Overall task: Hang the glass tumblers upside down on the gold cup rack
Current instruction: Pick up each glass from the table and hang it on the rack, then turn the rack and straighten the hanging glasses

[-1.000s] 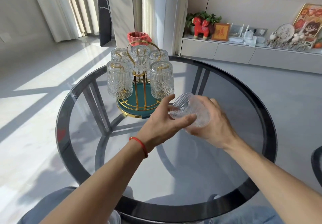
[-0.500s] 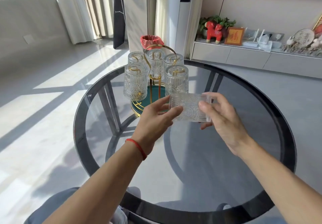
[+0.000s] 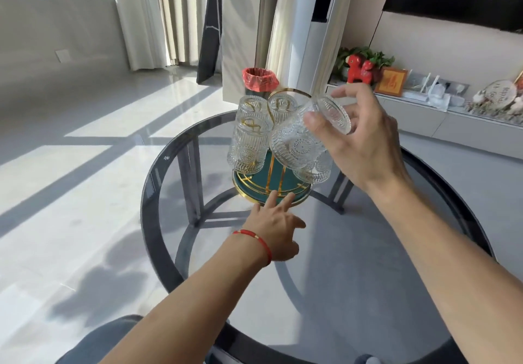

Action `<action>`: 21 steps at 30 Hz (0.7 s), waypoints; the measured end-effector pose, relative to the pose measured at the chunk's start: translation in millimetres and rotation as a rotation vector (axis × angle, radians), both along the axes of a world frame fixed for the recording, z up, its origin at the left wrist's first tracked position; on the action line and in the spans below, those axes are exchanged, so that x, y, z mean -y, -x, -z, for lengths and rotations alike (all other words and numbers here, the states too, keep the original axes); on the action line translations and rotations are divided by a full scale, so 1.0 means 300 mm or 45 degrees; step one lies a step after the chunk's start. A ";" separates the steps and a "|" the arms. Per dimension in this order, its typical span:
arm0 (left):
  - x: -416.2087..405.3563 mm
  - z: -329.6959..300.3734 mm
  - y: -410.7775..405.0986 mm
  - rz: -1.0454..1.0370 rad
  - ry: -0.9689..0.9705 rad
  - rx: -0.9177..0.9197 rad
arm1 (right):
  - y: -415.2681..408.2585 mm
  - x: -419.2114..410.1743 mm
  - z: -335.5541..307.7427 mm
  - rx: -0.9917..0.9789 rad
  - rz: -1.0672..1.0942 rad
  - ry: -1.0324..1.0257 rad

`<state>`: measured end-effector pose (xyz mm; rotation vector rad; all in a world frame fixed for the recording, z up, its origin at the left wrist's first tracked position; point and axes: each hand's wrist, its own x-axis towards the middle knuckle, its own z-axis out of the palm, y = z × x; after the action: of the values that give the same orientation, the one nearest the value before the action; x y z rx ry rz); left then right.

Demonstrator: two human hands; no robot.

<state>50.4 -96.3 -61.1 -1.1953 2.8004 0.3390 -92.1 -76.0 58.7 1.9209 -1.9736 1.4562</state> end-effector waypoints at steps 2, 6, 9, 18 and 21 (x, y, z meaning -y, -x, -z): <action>0.008 0.002 -0.009 0.020 -0.008 -0.025 | -0.020 0.028 -0.020 -0.115 0.013 0.010; 0.017 -0.003 -0.024 0.009 -0.016 -0.139 | -0.050 0.069 -0.025 -0.317 0.015 0.034; 0.020 0.000 -0.030 0.026 0.010 -0.130 | -0.061 0.097 0.003 -0.396 -0.019 0.028; -0.005 0.014 0.001 -0.016 0.124 -0.066 | -0.070 0.166 0.121 -0.532 -0.060 -0.046; -0.026 0.018 0.016 -0.036 0.188 -0.039 | -0.066 0.179 0.155 -0.629 -0.009 -0.045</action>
<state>45.4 -88.6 -66.6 -1.2698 2.8810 0.1559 -72.3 -129.6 12.1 2.0463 -1.7672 0.8352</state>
